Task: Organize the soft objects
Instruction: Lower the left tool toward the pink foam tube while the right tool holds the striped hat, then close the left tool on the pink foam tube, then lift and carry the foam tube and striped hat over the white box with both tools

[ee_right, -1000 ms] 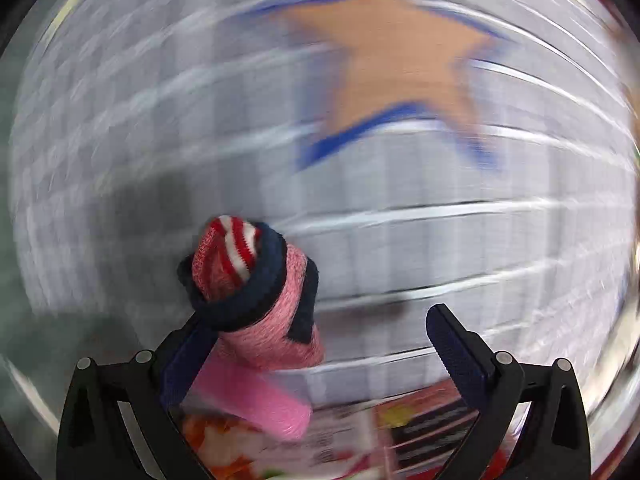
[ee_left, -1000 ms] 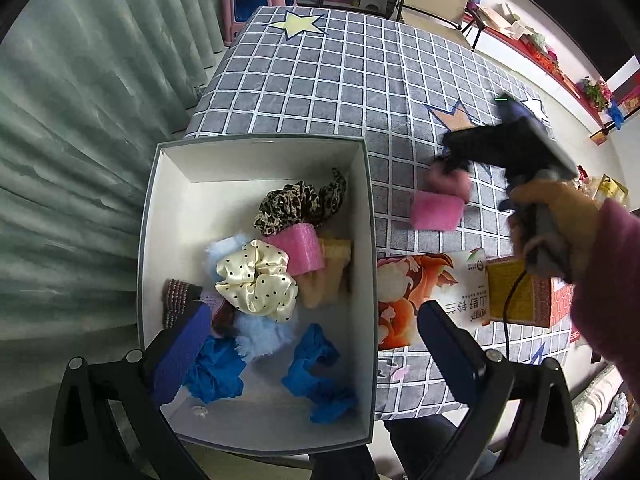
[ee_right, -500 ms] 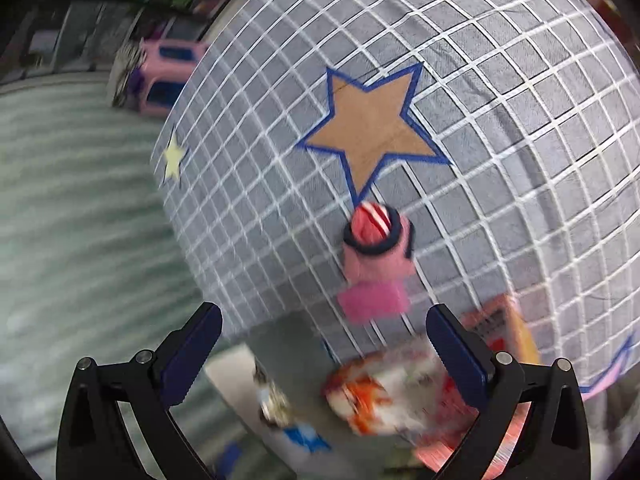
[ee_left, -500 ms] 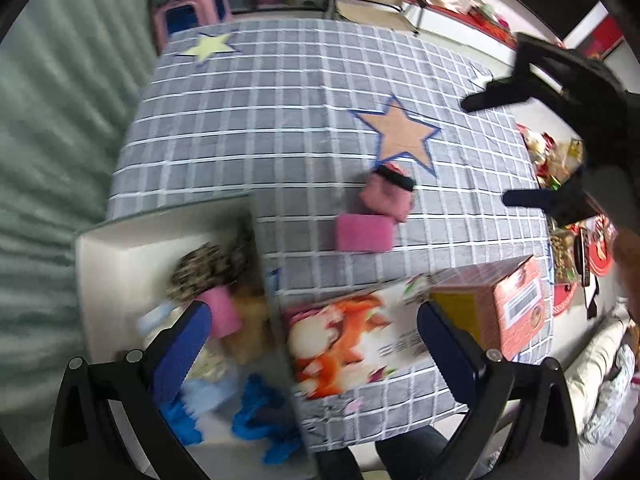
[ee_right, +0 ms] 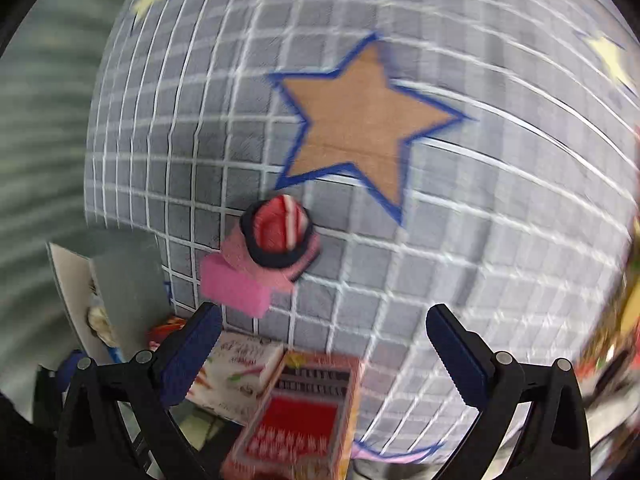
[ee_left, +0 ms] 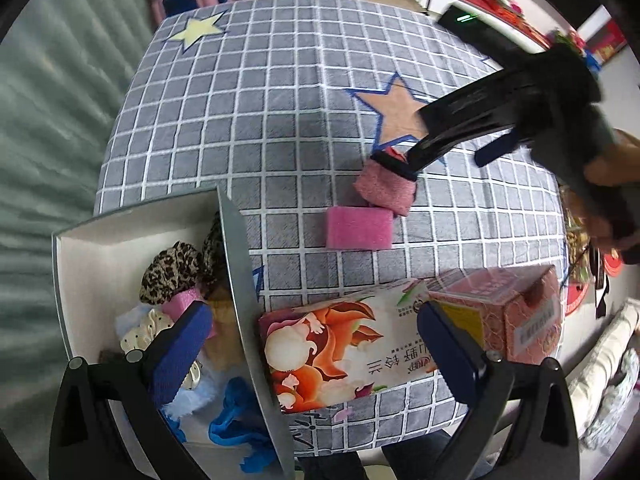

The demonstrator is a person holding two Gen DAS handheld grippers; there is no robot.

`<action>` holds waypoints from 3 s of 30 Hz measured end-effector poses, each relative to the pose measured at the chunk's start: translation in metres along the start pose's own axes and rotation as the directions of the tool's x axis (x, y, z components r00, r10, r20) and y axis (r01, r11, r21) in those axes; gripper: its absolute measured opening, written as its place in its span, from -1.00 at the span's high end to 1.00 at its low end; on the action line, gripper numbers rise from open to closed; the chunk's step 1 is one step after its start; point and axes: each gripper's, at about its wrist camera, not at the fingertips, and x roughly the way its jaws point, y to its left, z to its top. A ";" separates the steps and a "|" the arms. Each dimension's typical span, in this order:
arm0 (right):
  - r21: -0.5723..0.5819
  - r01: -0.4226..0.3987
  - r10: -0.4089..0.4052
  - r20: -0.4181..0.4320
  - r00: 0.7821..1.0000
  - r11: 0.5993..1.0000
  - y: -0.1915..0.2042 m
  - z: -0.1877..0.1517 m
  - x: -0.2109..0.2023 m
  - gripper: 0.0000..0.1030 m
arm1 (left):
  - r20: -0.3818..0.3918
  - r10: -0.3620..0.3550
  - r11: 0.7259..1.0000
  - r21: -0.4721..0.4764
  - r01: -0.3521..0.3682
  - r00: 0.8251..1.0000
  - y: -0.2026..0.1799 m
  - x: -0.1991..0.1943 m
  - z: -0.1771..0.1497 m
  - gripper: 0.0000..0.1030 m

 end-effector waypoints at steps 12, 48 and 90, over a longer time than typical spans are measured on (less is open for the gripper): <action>-0.185 0.227 -0.231 0.001 0.973 0.956 0.019 0.027 0.072 -1.00 | -0.068 0.010 1.000 0.008 -0.010 0.998 -0.029 0.050 0.034 -0.99; 0.070 0.203 -0.211 0.133 0.968 0.977 -0.059 0.010 0.061 -0.72 | -0.254 0.067 0.997 0.050 -0.056 0.965 -0.061 0.170 0.073 -0.44; 0.181 -0.028 -0.053 0.428 0.902 0.983 -0.006 -0.210 -0.094 0.29 | 0.141 -0.056 0.971 0.240 0.021 0.988 -0.040 -0.046 -0.051 -0.41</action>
